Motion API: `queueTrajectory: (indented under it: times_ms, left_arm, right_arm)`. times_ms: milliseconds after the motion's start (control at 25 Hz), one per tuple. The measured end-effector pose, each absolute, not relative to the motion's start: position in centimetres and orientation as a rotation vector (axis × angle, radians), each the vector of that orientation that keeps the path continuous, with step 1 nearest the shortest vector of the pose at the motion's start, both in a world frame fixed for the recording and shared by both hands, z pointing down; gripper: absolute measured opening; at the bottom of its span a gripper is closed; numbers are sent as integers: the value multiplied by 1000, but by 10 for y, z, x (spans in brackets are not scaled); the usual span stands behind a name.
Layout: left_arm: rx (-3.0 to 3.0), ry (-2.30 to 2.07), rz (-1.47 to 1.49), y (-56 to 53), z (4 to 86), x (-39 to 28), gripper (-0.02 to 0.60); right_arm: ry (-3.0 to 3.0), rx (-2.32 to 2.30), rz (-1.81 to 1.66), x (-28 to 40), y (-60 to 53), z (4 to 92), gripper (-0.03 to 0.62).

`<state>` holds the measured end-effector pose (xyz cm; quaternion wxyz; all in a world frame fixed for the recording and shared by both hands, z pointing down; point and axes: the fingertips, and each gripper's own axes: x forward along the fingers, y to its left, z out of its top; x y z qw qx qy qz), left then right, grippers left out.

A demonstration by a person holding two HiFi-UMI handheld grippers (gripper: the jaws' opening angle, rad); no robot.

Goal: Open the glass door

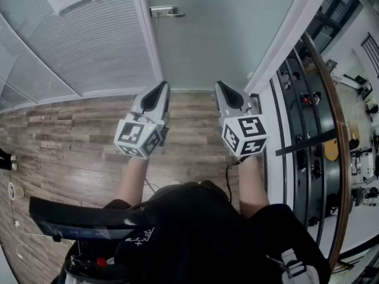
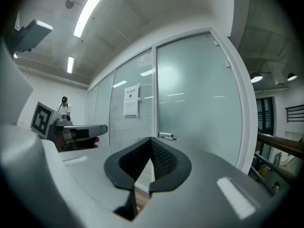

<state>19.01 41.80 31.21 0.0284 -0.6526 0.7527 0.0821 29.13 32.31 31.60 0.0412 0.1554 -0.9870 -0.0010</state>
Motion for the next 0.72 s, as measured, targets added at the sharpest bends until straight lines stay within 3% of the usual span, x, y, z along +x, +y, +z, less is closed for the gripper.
queueTrajectory:
  times_ms: [720]
  left_arm:
    - [-2004, 2307, 263, 415, 304, 206, -2]
  right_arm:
    - [-3027, 493, 25, 310, 319, 316, 2]
